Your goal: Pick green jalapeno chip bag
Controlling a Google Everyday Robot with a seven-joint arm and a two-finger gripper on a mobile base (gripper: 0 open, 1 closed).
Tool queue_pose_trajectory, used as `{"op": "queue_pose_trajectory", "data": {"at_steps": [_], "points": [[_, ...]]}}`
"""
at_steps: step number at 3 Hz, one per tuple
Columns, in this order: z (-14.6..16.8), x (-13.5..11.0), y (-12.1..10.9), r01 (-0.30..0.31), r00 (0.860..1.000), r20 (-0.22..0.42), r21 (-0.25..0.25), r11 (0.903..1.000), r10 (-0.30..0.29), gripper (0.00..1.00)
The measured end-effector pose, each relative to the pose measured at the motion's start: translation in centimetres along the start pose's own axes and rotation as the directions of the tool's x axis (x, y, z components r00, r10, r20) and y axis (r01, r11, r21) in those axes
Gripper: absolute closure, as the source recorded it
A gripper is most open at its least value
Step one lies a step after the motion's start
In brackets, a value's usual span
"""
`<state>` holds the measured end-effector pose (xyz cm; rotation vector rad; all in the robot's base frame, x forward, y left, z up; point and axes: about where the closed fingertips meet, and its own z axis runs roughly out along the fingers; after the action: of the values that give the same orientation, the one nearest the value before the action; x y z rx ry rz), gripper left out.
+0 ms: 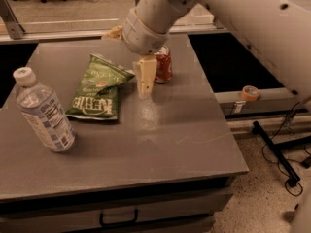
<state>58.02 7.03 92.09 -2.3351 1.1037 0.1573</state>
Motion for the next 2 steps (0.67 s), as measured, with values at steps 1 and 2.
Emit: {"op": "queue_pose_trajectory", "data": {"at_steps": [1,2], "points": [[2.7,-0.1,-2.6,0.015,0.999,0.035,-0.055,0.9984,-0.013,0.0],[6.0,0.1,-4.9,0.033,0.999,0.043,-0.122,0.9919,-0.028,0.0]]}}
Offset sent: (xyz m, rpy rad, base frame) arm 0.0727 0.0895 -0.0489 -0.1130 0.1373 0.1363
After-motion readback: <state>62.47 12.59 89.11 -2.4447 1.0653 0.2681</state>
